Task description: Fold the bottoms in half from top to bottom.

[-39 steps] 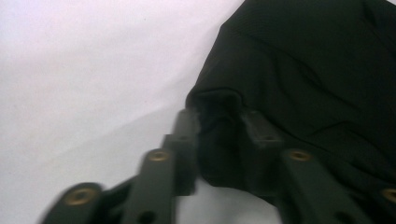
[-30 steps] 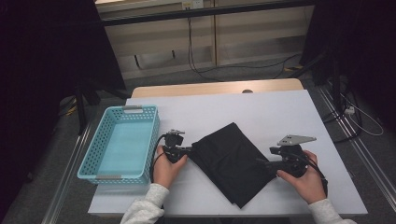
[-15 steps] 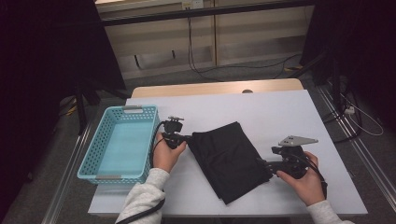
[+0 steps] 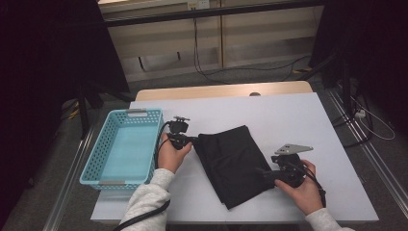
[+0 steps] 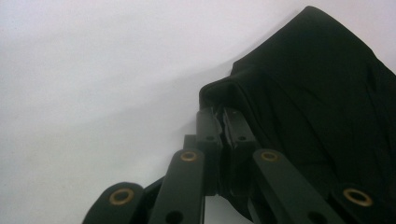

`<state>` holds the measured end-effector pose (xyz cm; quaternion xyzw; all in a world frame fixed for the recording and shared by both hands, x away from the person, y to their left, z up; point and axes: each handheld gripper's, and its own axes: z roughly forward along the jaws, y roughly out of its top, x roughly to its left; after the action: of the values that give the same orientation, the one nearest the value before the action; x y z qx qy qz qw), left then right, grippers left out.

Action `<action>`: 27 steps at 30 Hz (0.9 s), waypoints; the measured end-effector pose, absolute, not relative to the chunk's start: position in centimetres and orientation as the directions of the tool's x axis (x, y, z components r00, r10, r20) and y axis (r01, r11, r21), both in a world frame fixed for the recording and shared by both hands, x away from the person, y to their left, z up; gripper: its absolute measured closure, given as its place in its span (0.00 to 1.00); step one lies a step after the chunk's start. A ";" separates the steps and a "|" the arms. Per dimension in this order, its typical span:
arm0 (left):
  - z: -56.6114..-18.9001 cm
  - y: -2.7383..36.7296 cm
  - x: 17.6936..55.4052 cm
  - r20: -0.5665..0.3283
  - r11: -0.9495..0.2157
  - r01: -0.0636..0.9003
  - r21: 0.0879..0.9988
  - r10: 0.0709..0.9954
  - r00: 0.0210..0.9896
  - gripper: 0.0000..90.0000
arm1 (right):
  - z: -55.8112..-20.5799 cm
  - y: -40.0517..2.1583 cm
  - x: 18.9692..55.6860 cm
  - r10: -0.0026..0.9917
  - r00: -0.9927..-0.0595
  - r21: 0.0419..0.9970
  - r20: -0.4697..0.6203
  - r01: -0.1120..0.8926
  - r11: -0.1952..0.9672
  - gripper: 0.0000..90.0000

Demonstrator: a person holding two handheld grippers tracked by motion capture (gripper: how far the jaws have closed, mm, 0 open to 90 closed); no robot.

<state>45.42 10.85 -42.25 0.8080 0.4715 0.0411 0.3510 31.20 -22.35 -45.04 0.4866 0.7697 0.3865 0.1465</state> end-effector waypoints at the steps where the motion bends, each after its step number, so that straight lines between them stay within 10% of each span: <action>1: -42.3 10.8 45.4 -0.262 -0.310 0.732 0.607 0.791 0.553 0.96 | -45.2 -22.3 31.2 0.863 -0.483 0.731 0.149 0.642 0.233 0.29; 27: -42.2 10.7 45.4 -0.257 -0.336 0.730 0.596 0.781 0.569 0.96 | -46.5 -21.2 30.3 0.886 -0.390 0.732 0.252 0.675 0.089 0.85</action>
<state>45.38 10.65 -42.15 0.8164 0.4625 0.0371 0.3439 30.29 -21.19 -46.53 0.5372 0.7265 0.4087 0.1290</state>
